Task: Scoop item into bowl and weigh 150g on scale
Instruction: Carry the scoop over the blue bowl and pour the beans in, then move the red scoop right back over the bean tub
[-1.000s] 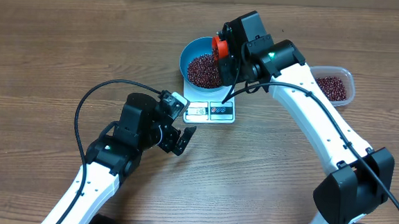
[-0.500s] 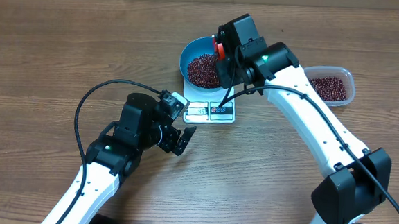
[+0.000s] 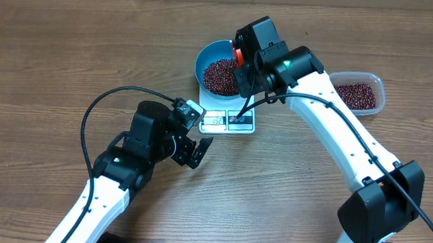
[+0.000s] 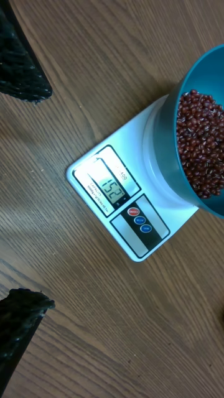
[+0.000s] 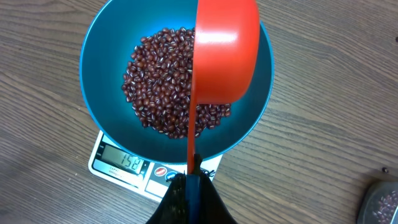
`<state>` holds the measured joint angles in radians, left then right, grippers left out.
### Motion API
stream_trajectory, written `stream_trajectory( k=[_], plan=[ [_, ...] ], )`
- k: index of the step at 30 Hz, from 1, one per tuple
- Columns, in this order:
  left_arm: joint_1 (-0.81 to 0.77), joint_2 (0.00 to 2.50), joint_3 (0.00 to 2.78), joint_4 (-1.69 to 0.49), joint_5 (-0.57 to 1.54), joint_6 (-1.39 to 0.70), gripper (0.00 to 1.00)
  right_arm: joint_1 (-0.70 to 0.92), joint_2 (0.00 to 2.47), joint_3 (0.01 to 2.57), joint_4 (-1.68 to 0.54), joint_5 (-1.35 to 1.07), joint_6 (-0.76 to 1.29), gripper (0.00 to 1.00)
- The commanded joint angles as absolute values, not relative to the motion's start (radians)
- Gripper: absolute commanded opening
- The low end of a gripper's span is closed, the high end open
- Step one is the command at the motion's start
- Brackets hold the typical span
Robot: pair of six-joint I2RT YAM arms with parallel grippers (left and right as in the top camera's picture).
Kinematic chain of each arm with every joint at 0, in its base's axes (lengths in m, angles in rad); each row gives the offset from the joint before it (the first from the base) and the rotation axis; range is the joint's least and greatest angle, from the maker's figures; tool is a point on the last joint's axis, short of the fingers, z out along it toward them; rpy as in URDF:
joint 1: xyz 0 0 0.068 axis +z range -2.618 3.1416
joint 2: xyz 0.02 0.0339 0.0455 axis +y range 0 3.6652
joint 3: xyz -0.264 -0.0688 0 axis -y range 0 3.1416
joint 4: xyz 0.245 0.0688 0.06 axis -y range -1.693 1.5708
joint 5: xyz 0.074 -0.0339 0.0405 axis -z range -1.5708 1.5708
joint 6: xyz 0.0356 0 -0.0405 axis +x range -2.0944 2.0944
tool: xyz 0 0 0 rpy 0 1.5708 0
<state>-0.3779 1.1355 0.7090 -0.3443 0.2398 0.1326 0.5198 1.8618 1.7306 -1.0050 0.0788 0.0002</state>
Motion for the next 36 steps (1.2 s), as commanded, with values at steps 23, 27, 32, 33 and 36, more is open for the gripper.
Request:
stream_trajectory(
  k=[23,27,32,33,36],
  plan=[
    [-0.373,1.139,0.730,-0.344,0.252,0.123,1.00,0.510,1.863,1.763,-1.003,-0.008,-0.004,0.04],
    [-0.373,1.139,0.730,-0.344,0.252,0.123,1.00,0.463,1.863,1.763,-1.004,-0.149,0.000,0.04],
    [-0.373,1.139,0.730,-0.344,0.252,0.123,1.00,0.346,1.852,1.763,-1.004,-0.452,-0.001,0.04],
    [-0.373,1.139,0.730,-0.344,0.252,0.123,1.00,0.324,1.849,1.763,-1.004,-0.500,-0.002,0.04],
    [-0.373,1.139,0.730,-0.344,0.252,0.123,1.00,0.241,1.834,1.763,-1.013,-0.671,-0.024,0.04]
  ],
)
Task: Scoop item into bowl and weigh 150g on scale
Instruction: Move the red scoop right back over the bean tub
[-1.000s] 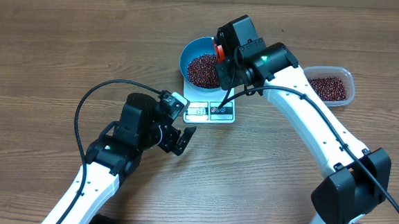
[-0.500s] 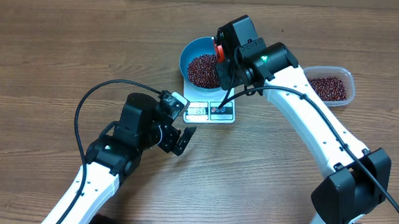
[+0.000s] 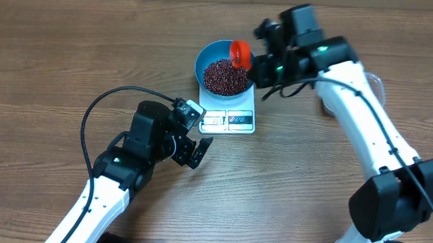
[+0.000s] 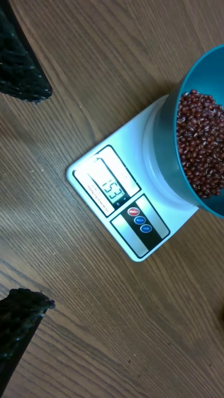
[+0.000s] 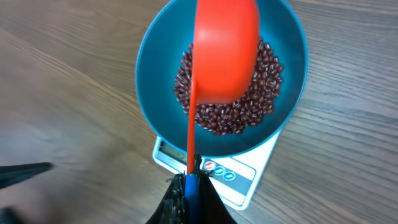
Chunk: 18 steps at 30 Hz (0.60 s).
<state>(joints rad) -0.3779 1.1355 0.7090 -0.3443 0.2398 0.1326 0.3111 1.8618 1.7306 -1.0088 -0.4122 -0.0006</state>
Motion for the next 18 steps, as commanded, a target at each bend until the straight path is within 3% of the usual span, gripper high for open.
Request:
stream_trajectory(
  k=[1,9,15,18],
  plan=[
    [-0.373,1.139,0.730,-0.344,0.252,0.123,1.00,0.212,1.828,1.763,-1.022,-0.734,-0.044,0.04],
    [-0.373,1.139,0.730,-0.344,0.252,0.123,0.99,-0.055,1.773,1.763,-1.171,-1.028,-0.194,0.04],
    [-0.373,1.139,0.730,-0.344,0.252,0.123,1.00,-0.278,1.756,1.763,-1.328,-1.023,-0.298,0.04],
    [-0.373,1.139,0.730,-0.344,0.252,0.123,1.00,-0.366,1.756,1.761,-1.365,-0.903,-0.297,0.04]
  ],
)
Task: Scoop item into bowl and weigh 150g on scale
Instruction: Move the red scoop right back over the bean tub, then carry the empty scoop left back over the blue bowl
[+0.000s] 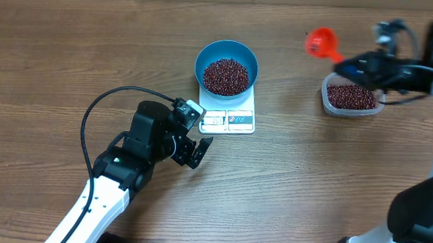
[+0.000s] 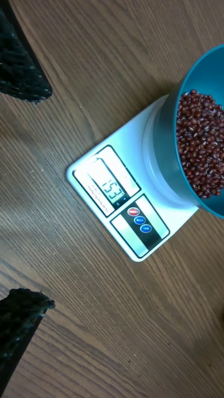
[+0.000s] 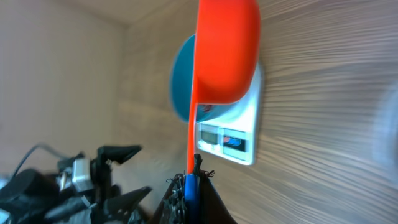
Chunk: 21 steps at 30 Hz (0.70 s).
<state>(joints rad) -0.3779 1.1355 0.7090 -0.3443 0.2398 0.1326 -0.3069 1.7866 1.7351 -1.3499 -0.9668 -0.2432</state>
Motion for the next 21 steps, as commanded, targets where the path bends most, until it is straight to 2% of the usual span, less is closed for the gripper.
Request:
stream_trajectory(
  k=[1,6,10,21],
  plan=[
    [-0.373,1.139,0.730,-0.344,0.252,0.123,1.00,-0.386,1.756,1.761,-1.370,-0.846,-0.292,0.04],
    [-0.373,1.139,0.730,-0.344,0.252,0.123,1.00,-0.404,1.758,1.753,-1.367,-0.530,-0.195,0.04],
    [-0.373,1.139,0.730,-0.344,0.252,0.123,1.00,-0.337,1.760,1.751,-1.358,-0.236,-0.086,0.04],
    [-0.373,1.139,0.730,-0.344,0.252,0.123,1.00,0.014,1.764,1.751,-1.420,0.463,0.128,0.04]
  ],
)
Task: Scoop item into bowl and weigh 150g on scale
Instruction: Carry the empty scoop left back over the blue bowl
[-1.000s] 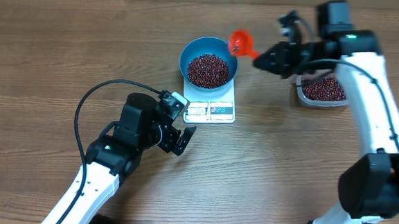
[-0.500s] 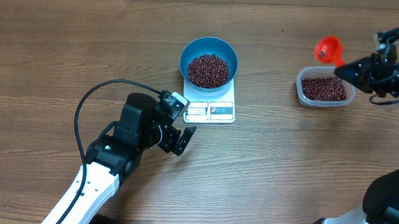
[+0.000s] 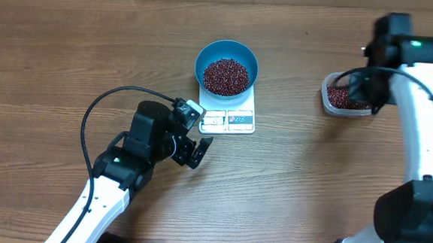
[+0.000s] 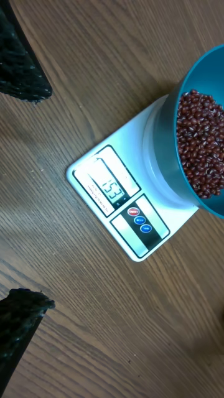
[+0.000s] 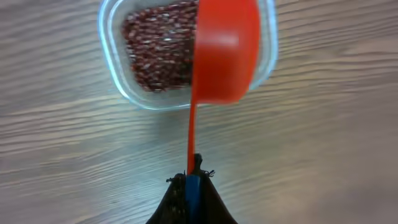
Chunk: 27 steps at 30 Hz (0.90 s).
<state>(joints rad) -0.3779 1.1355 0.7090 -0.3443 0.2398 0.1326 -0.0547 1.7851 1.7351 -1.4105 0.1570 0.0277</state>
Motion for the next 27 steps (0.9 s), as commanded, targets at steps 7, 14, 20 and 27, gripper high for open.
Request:
stream_trajectory(
  k=[7,14,20,27],
  plan=[
    [-0.373,1.139,0.730,-0.344,0.252,0.123,0.99,0.078,1.764,1.751,-1.428,0.518,0.134,0.04],
    [-0.373,1.139,0.730,-0.344,0.252,0.123,1.00,0.078,1.761,1.818,-1.391,0.205,0.005,0.04],
    [-0.373,1.139,0.730,-0.344,0.252,0.123,0.99,0.103,1.761,1.963,-1.293,-0.192,-0.099,0.04],
    [-0.373,1.139,0.730,-0.344,0.252,0.123,1.00,0.229,1.800,1.963,-1.187,-0.350,-0.212,0.04]
  ],
)
